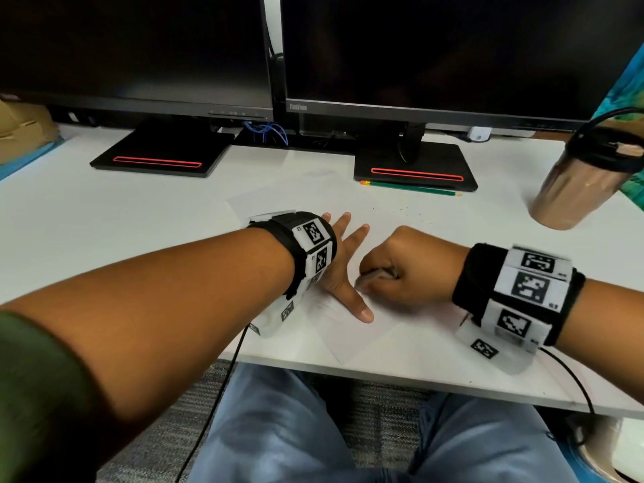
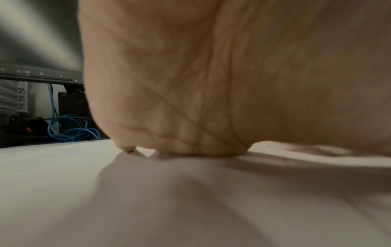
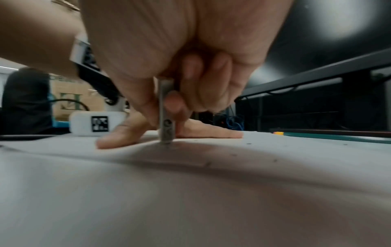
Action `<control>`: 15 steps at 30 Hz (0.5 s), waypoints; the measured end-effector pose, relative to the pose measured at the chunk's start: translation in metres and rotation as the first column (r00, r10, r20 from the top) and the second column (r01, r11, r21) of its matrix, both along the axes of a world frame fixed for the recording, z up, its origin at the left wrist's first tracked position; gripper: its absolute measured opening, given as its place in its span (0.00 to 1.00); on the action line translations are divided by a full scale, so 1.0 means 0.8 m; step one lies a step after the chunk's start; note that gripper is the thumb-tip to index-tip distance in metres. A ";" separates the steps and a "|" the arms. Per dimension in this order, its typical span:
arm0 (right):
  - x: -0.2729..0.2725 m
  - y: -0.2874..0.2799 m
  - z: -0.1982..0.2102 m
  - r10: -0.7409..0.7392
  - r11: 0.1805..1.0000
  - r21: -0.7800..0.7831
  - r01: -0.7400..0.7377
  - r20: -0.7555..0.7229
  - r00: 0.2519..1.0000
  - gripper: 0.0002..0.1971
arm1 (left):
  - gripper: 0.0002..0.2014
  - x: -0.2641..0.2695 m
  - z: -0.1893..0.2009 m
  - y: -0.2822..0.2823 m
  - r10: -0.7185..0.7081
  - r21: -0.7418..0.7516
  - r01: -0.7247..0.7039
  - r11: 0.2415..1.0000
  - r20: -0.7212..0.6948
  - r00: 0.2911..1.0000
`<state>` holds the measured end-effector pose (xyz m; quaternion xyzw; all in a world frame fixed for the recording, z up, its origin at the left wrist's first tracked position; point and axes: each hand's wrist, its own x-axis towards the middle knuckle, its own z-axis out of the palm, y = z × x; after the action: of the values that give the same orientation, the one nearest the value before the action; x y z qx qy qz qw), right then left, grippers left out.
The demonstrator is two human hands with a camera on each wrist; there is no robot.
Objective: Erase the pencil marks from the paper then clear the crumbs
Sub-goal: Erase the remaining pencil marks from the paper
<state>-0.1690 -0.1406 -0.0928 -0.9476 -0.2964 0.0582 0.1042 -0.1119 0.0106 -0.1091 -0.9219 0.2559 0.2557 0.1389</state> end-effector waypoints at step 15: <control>-0.006 -0.007 -0.001 0.031 0.999 -0.016 -0.031 0.017 0.999 0.15 | 0.75 0.002 -0.001 -0.001 0.004 0.000 -0.004 1.000 -0.001 1.000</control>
<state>-0.1734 -0.1463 -0.0937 -0.9441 -0.3115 0.0538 0.0932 -0.1102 0.0096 -0.1095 -0.9223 0.2540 0.2563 0.1384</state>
